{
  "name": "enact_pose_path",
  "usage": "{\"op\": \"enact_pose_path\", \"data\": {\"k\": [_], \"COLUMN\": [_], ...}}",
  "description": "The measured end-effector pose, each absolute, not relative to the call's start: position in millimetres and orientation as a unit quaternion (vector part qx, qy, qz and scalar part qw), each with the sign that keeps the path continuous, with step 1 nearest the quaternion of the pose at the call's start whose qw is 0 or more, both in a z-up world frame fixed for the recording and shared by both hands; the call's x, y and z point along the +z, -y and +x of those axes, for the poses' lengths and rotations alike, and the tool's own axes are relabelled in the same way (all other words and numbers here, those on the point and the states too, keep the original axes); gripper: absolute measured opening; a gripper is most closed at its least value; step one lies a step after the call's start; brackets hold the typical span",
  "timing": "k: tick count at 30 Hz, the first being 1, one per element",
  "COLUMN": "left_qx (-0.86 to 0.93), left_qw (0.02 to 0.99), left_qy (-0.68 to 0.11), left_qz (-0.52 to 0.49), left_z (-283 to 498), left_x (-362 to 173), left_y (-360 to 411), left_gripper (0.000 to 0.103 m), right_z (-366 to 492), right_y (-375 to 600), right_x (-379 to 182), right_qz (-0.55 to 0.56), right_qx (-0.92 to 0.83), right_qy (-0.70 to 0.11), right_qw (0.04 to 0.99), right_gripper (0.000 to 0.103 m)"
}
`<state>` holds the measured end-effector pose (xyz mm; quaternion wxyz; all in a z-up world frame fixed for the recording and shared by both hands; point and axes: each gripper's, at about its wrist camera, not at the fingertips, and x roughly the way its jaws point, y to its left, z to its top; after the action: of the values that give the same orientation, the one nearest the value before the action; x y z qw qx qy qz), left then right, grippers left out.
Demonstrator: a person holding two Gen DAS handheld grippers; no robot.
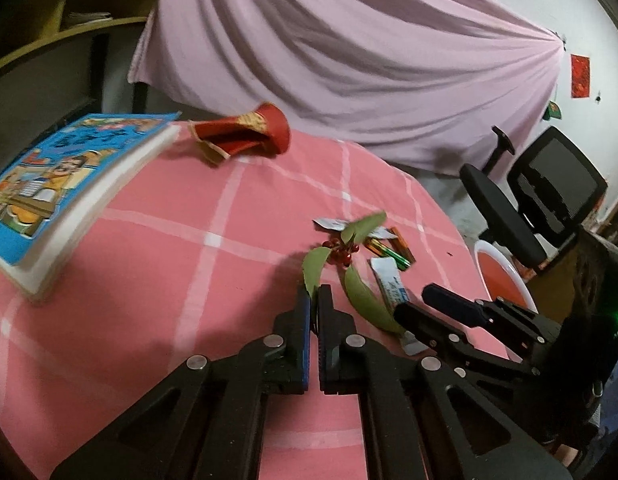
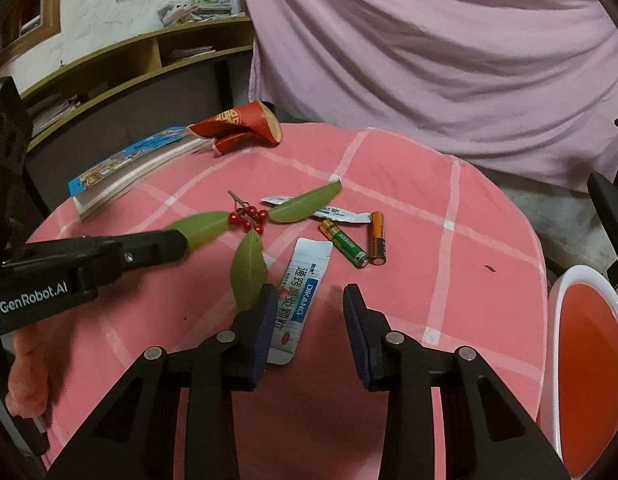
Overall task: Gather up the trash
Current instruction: 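Grasp the leafy red-berry sprig with the left tool while the right tool grasps the white sachet, then lift the sprig and sachet with both tools and carry them over the bucket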
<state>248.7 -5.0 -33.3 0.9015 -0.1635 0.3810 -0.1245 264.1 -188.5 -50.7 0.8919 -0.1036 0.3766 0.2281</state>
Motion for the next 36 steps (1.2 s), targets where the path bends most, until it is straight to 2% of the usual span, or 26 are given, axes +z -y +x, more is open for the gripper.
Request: {"op": "enact_pose_path", "data": {"k": [16, 21, 36], "left_qx": [-0.104, -0.101, -0.103], "left_qw": [0.902, 0.905, 0.914], "left_qy": [-0.38, -0.373, -0.356], "left_qz": [-0.175, -0.175, -0.168], "left_z": [247, 243, 237], "left_x": [-34, -31, -27], "left_y": [3, 4, 9], "left_gripper": [0.001, 0.001, 0.001], "right_z": [274, 272, 270], "right_y": [189, 190, 196], "right_x": [-58, -57, -55], "right_qz": [-0.096, -0.099, -0.082], "right_qx": [0.238, 0.234, 0.236], "right_qy": [-0.403, -0.401, -0.397], "right_qw": [0.878, 0.88, 0.883], "right_gripper": [0.032, 0.021, 0.019]}}
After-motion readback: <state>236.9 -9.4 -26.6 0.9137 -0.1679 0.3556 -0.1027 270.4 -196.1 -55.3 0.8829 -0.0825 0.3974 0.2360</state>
